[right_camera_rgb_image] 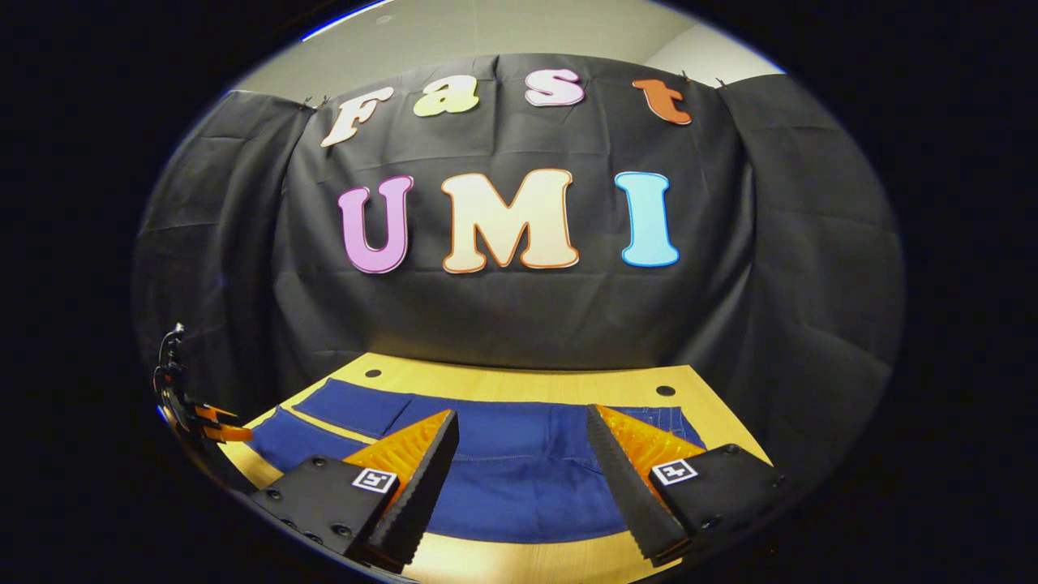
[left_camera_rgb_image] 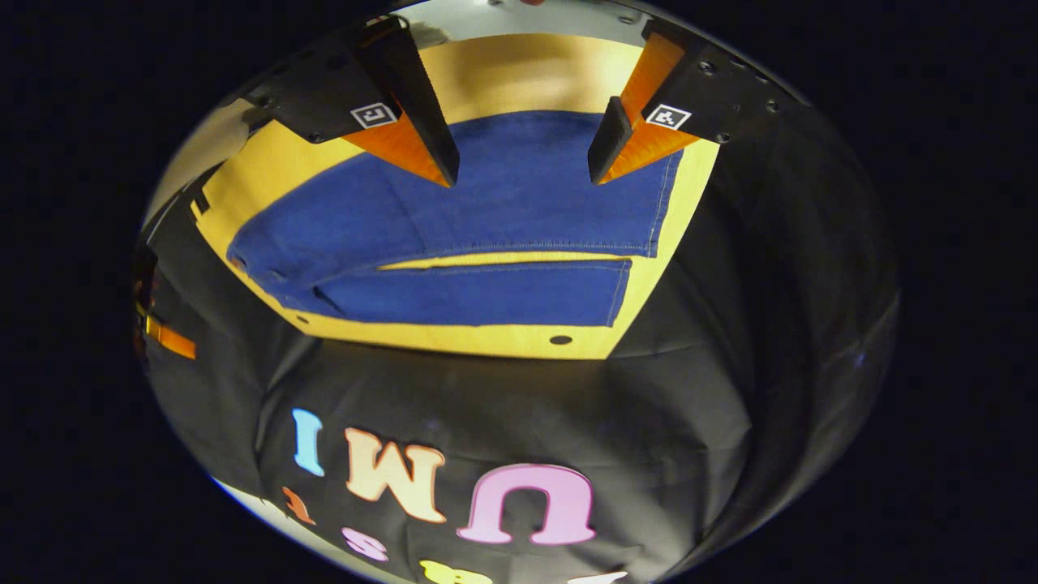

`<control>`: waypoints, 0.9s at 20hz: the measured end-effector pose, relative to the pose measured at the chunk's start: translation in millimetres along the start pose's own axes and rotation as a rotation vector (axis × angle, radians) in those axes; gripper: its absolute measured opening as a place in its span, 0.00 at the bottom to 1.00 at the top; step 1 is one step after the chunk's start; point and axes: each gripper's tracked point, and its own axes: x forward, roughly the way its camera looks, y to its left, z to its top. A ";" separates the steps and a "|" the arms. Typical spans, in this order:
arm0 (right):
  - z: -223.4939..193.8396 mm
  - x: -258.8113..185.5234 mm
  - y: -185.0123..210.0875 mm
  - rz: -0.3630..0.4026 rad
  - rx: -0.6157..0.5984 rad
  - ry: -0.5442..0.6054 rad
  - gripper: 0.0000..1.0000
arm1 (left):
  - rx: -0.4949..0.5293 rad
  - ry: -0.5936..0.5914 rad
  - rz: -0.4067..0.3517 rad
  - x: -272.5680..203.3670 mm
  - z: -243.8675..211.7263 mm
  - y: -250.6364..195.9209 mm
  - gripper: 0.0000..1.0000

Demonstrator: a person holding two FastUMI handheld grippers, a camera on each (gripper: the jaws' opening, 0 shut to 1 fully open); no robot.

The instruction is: Grasp the waist and the cuffs of the jeans and fold them to make the two legs overlap; first hold the waist and fold one-third of the jeans toward the cuffs, then hold the cuffs and fold the remaining one-third in the same direction to finish folding.

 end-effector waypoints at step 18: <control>-21.9 -1.5 -17.1 -0.058 0.124 0.079 0.98 | 0.716 0.630 -0.306 15.5 -83.0 51.7 0.95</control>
